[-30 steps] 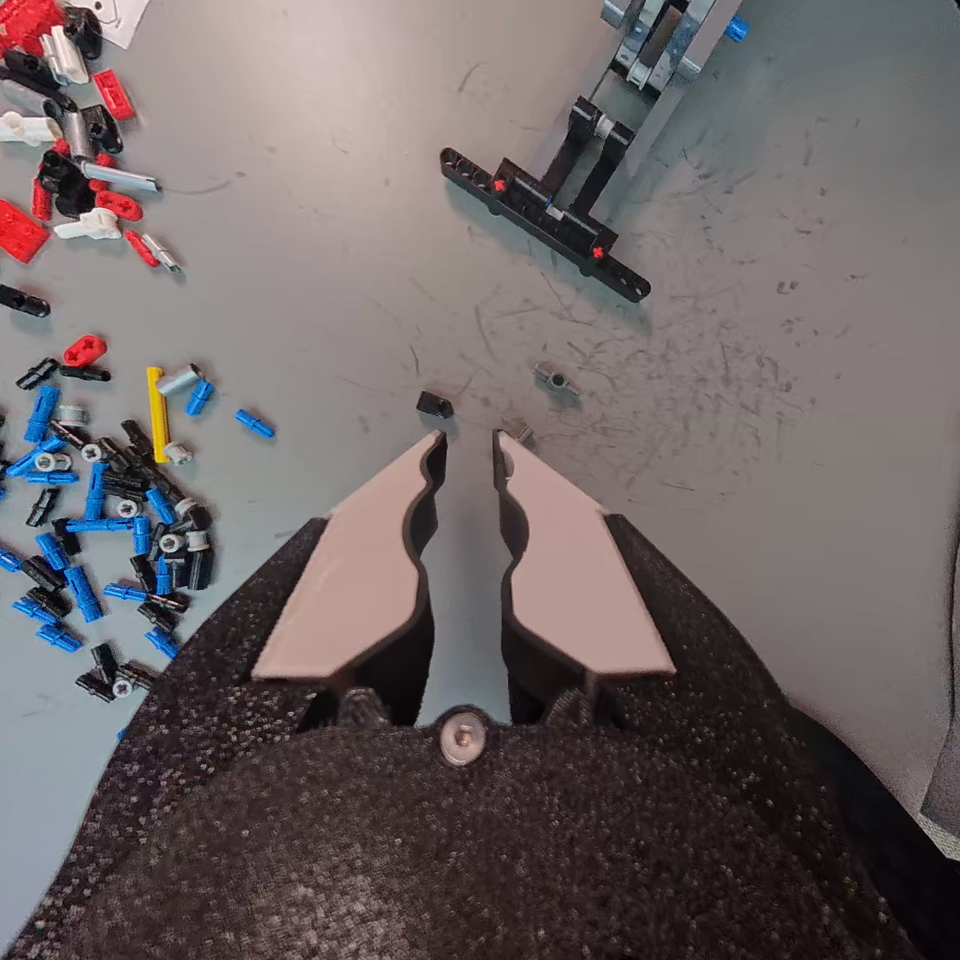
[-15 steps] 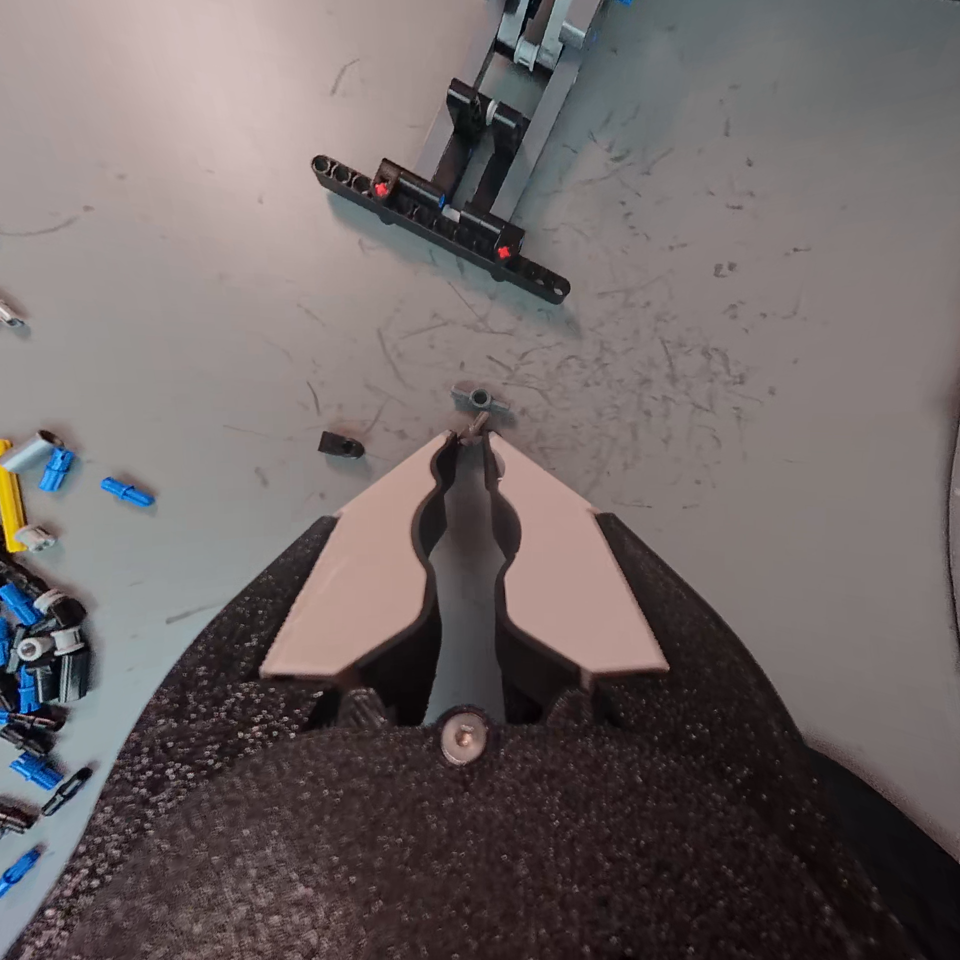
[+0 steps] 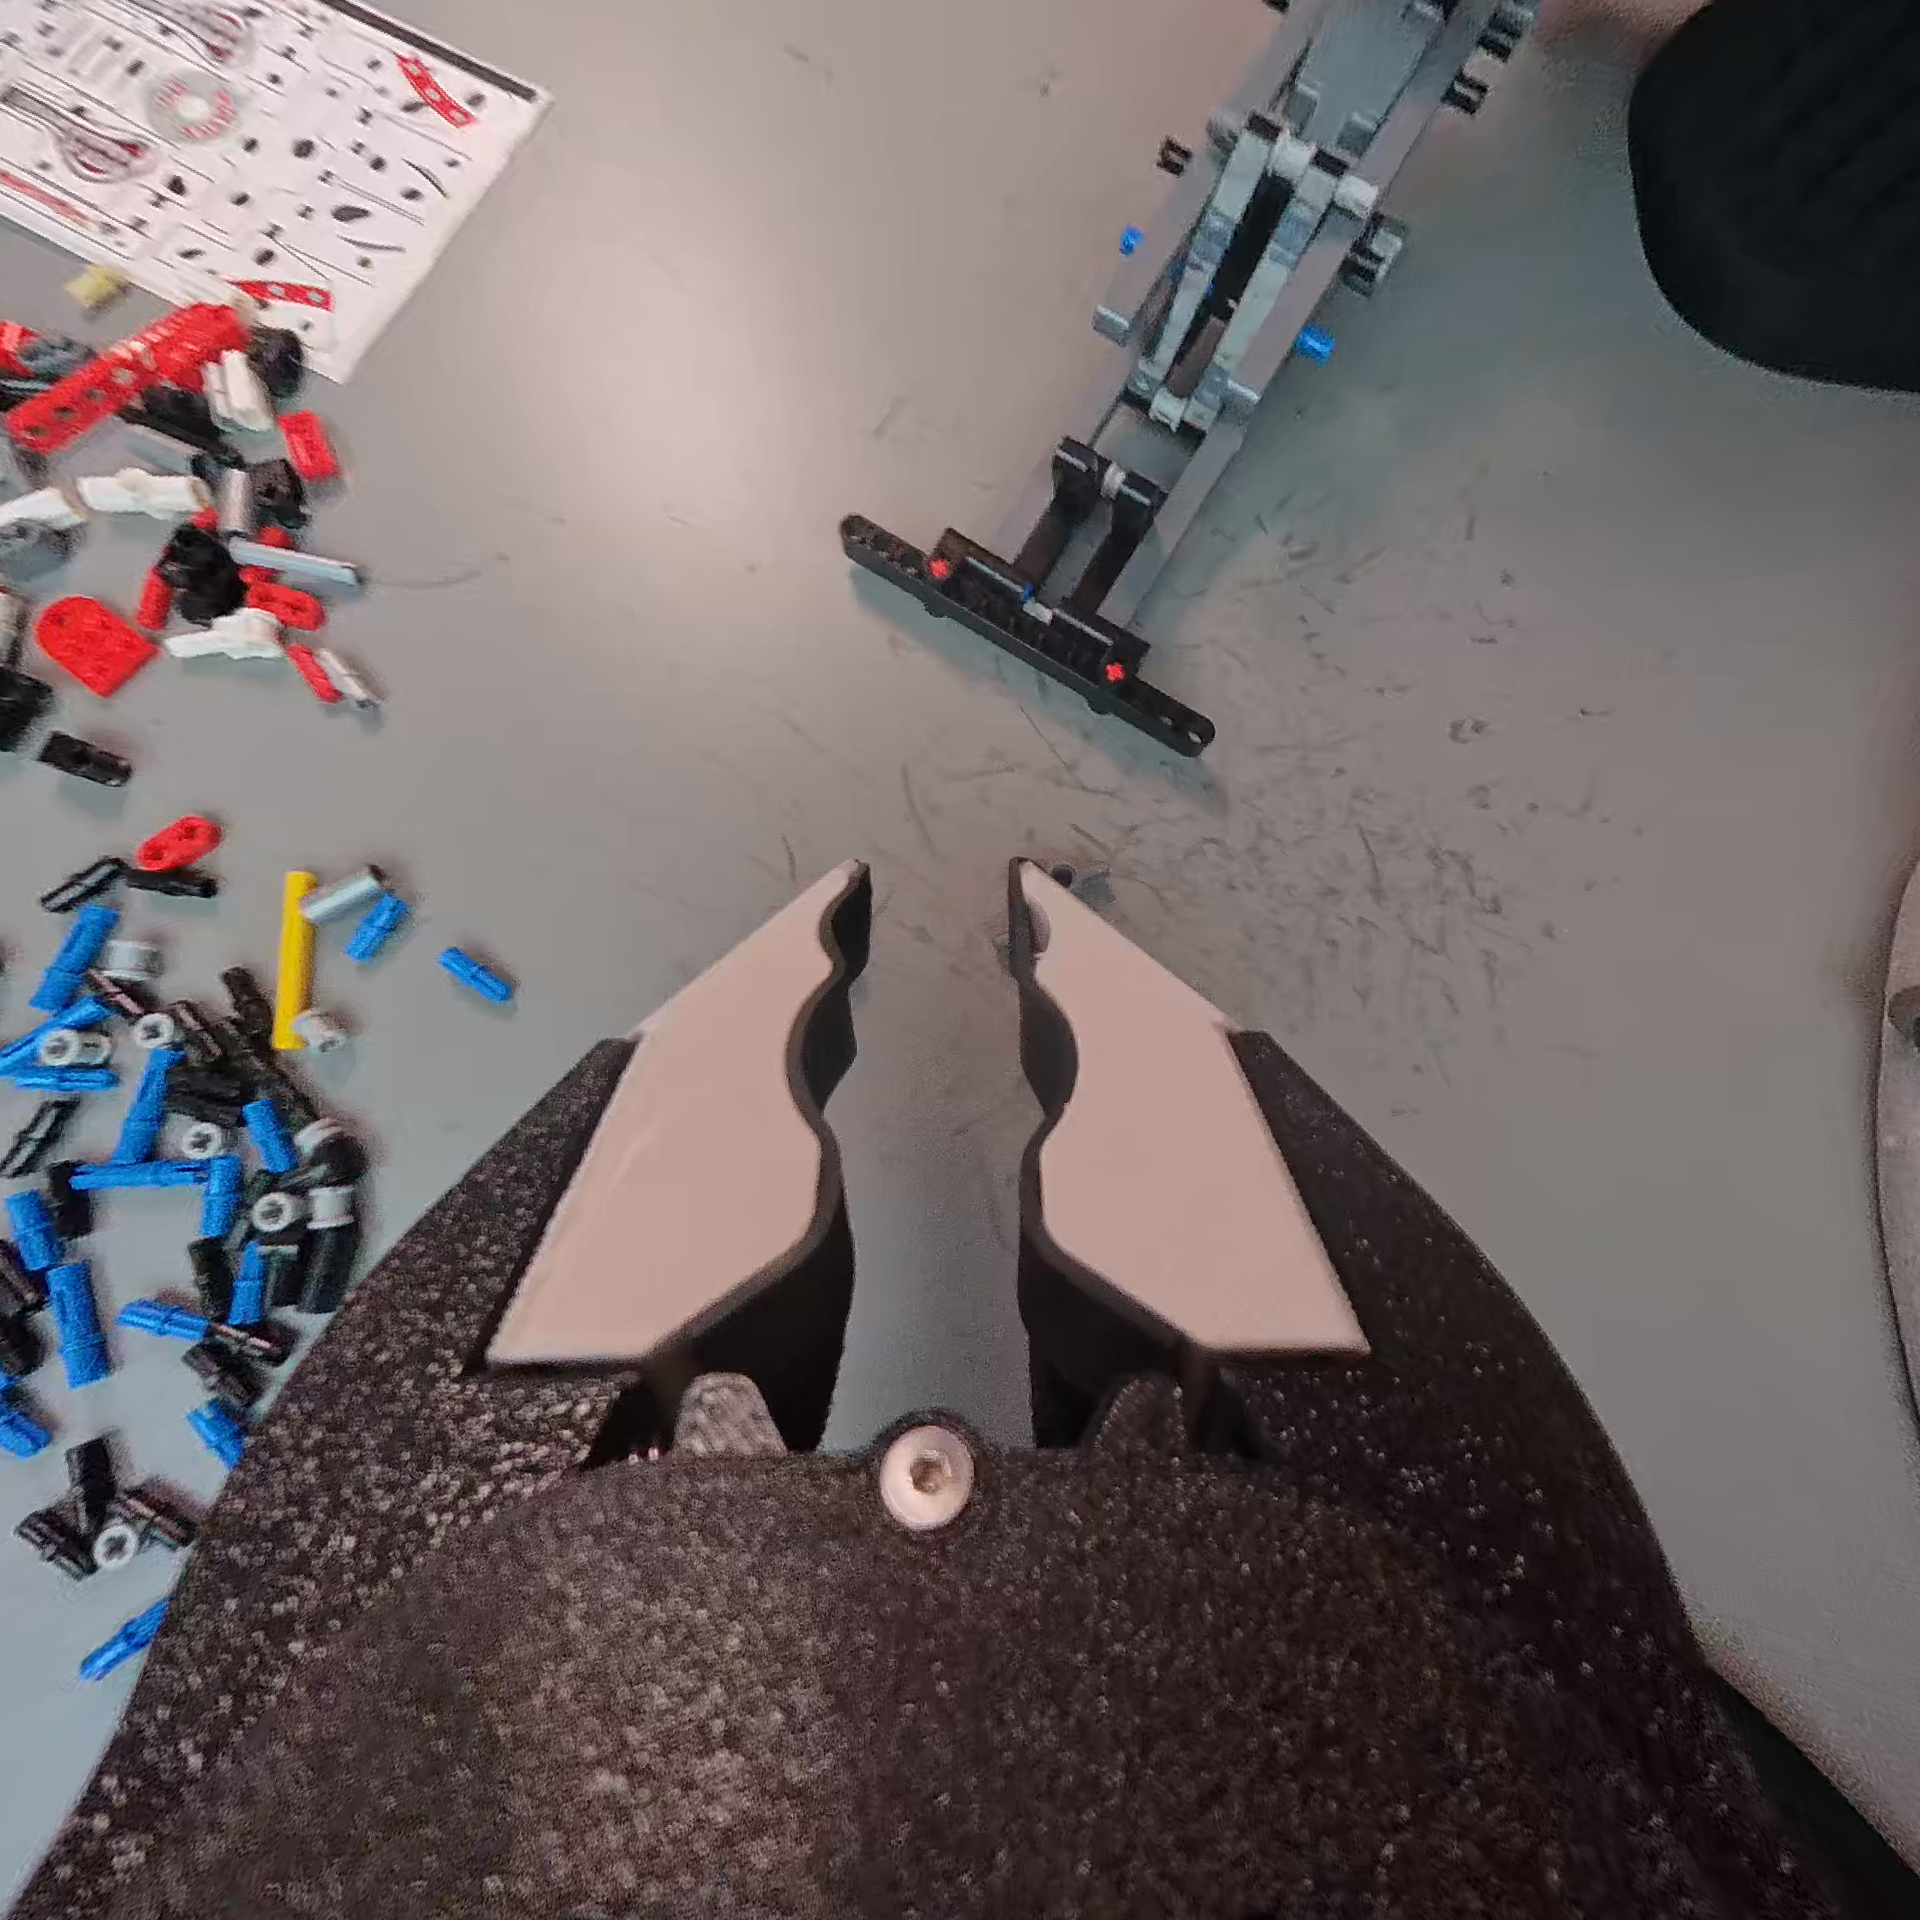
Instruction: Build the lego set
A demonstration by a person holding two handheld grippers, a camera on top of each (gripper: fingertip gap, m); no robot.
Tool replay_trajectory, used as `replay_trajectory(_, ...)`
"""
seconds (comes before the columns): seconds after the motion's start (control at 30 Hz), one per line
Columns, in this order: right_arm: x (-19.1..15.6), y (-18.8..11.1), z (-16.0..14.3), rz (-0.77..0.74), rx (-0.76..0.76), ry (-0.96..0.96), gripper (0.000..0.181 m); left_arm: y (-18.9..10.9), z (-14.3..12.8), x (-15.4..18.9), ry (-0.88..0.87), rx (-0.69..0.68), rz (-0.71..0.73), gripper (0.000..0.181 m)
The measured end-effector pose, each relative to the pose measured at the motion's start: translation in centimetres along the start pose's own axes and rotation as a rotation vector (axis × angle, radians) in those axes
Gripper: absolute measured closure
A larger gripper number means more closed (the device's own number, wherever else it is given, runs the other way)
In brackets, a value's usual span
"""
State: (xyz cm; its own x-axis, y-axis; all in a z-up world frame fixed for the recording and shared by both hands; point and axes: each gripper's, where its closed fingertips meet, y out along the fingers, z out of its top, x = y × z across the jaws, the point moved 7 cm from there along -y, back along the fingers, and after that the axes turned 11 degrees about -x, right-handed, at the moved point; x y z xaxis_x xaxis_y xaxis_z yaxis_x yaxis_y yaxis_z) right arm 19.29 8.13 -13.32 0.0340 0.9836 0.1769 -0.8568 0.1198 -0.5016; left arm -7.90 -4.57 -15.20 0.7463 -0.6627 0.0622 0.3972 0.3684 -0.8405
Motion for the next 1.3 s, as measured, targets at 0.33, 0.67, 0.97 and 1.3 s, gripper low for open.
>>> replay_trajectory(0.33, 0.2, 0.0, 0.1, -0.033, 0.032, 0.006, 0.129, -5.8, 1.0, -3.0, -0.126, 0.279, 0.213, 0.147)
replay_trajectory(0.67, 0.3, 0.1, 0.4, -0.031, 0.112, 0.036, 0.132, -10.4, 0.4, -5.9, -0.225, 0.521, 0.462, 0.148)
replay_trajectory(0.97, 0.5, 0.3, 0.3, -0.006, 0.134, 0.064, 0.134, -13.0, 0.6, -6.5, -0.247, 0.896, 0.688, 0.122)
replay_trajectory(1.3, 0.3, 0.4, 0.4, 0.007, 0.135, 0.036, 0.138, -10.5, -0.4, -5.9, -0.273, 0.895, 0.650, 0.117)
